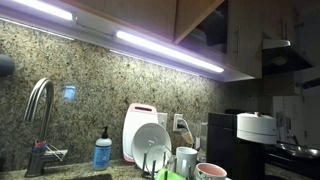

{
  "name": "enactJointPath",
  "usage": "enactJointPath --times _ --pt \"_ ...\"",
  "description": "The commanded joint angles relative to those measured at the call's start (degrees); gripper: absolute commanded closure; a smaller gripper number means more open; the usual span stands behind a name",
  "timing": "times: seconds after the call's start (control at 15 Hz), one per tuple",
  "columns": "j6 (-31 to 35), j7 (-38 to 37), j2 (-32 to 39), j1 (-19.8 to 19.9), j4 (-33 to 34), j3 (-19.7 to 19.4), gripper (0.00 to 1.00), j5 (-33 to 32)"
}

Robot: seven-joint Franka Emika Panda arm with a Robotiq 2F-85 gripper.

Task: Take the orange lid out of the open cupboard and put it on the counter

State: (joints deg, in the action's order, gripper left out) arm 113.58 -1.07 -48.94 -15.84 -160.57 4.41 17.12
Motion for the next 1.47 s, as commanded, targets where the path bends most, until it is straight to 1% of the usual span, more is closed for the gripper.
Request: enactJointPath --times 0.0,0.53,0.6,0.67,0.93,1.07,1.13,1.2,1.4 --pt "-0.4 0.6 0.0 0.9 0.1 0.8 0.00 0.6" --pt "-0.4 0.6 0.2 0.9 0.0 0.8 0.00 0.6" --pt "0.3 -0.2 0.7 1.6 0.7 1.2 0.00 0.1" --pt "2.9 -1.8 1.0 3.2 1.4 2.8 0.00 -1.7" --pt "10.3 -2.0 4.1 5.5 6.8 2.9 0.00 -3.0" --pt "15.0 -3.9 6.3 7.4 9.1 3.8 0.00 -4.2" --pt "18.7 -6.7 7.0 9.0 9.8 5.0 0.00 -5.0" --pt "20.6 -8.3 8.0 9.9 10.9 5.5 0.00 -5.7" --pt "27.1 -17.5 10.7 14.0 13.3 8.6 0.00 -7.6"
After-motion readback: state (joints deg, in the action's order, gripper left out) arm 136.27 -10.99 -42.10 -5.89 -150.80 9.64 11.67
